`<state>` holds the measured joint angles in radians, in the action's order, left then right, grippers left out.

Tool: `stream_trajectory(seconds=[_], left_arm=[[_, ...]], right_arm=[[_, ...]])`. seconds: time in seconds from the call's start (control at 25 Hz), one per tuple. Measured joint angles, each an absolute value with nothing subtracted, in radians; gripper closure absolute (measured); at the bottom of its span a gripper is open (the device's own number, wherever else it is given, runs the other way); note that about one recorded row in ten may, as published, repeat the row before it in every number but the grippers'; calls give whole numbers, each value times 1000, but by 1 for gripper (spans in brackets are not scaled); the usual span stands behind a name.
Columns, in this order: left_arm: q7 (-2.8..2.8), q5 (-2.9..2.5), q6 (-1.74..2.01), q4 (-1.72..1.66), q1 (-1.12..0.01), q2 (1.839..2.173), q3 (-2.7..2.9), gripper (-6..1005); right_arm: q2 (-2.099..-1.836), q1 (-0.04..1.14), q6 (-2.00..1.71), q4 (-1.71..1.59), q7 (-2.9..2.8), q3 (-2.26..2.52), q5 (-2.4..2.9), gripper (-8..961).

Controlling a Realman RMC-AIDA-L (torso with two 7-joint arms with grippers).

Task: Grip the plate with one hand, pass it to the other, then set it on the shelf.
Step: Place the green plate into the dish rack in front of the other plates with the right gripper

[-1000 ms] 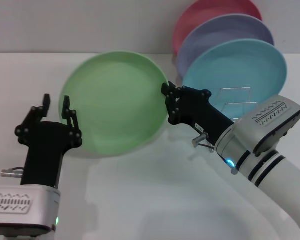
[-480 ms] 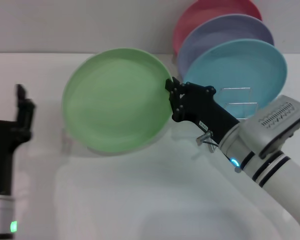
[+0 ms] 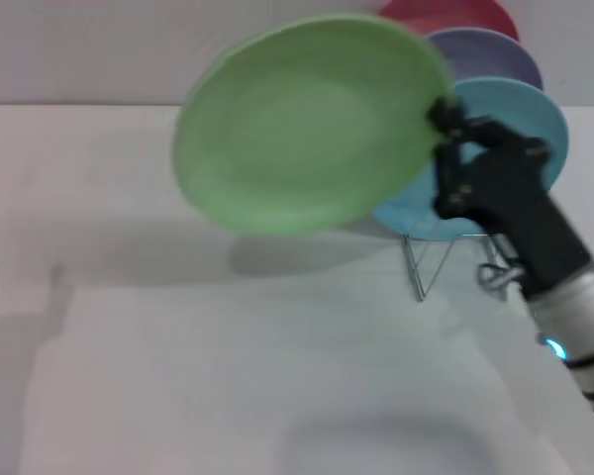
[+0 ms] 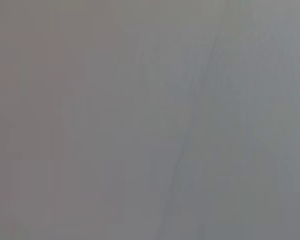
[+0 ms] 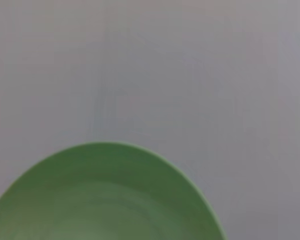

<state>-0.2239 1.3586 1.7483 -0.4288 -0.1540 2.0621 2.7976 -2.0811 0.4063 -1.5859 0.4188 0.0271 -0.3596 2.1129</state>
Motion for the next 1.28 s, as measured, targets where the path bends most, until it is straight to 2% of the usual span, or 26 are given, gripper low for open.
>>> stream_trajectory(seconds=[0.32, 0.44, 0.92, 1.28], left_arm=[[-296, 1358, 1705, -393, -164, 2059, 2800, 149], [-331, 1358, 1690, -382, -170, 2059, 2801, 149], [-383, 1333, 1596, -372, -207, 2065, 2806, 151], [-383, 1330, 1578, -391, -224, 2067, 2806, 152]], right_arm=[[-2079, 296, -1797, 318, 73, -412, 2108, 935], [-2079, 290, -1811, 267, 67, -420, 2108, 935], [-2074, 327, -1903, -24, 39, -431, 2103, 934], [-2072, 354, -1923, -86, 117, -454, 2079, 935]])
